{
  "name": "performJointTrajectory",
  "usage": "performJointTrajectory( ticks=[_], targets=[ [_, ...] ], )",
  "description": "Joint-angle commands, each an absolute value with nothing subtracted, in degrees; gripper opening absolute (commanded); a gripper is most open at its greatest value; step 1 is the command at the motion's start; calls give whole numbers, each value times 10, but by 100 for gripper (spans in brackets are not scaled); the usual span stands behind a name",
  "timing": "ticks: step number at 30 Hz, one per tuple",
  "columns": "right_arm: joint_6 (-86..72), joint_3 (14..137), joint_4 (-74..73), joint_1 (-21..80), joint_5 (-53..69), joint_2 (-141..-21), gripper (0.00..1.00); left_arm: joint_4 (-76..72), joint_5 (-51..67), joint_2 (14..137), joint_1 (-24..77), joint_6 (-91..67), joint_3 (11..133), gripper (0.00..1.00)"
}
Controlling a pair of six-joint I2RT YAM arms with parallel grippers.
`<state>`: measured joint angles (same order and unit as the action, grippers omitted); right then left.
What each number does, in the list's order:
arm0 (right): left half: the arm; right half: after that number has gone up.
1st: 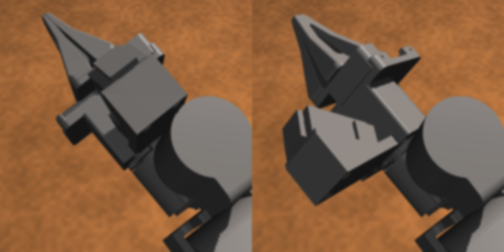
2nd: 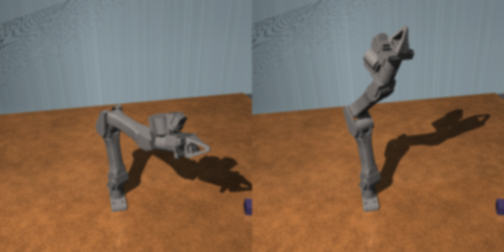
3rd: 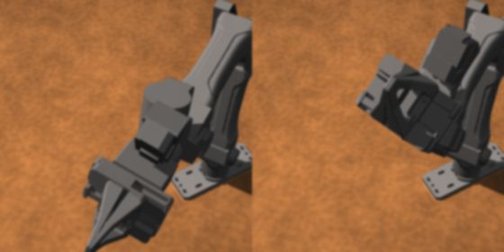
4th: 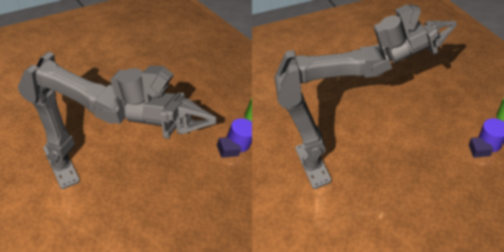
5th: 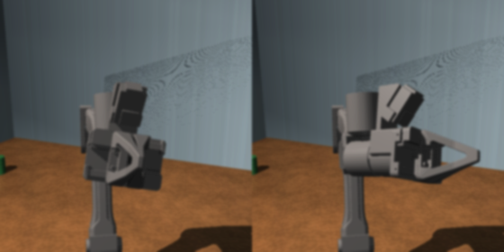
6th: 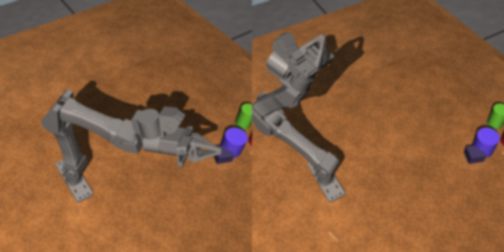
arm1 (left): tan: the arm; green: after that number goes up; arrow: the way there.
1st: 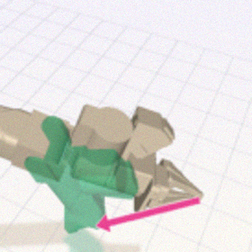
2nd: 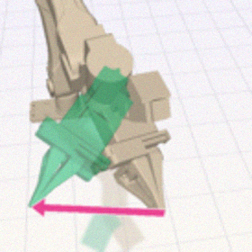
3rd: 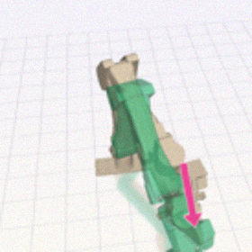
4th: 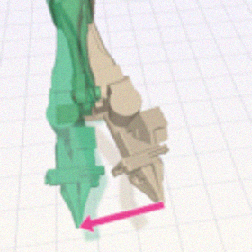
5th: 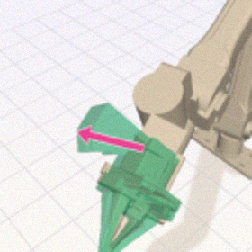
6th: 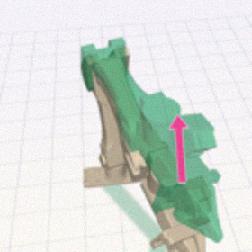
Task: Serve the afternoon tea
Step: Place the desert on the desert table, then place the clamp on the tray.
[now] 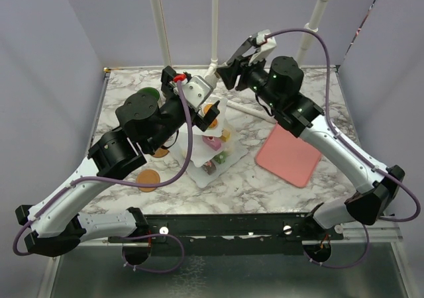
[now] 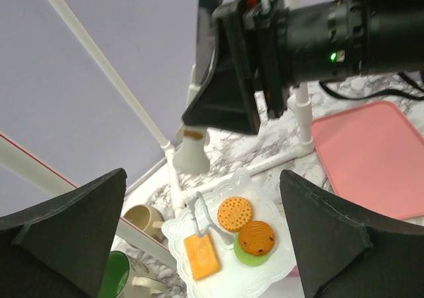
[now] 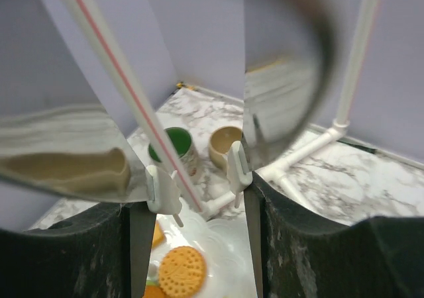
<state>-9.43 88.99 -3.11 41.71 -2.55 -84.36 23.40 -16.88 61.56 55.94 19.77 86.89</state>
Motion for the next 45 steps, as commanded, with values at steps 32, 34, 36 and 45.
performJointTrajectory(
  ticks=[32,34,36,45],
  targets=[
    [-322,533,-270,83,-93,-770,49,314,-154,669,558,183,946,99],
    [-315,537,-267,81,-120,-798,49,315,-153,668,558,182,946,99],
    [-312,535,-255,79,-143,-823,49,315,-152,667,558,183,943,99],
    [-308,563,-246,69,-175,-899,60,378,-160,688,557,186,975,99]
  ],
)
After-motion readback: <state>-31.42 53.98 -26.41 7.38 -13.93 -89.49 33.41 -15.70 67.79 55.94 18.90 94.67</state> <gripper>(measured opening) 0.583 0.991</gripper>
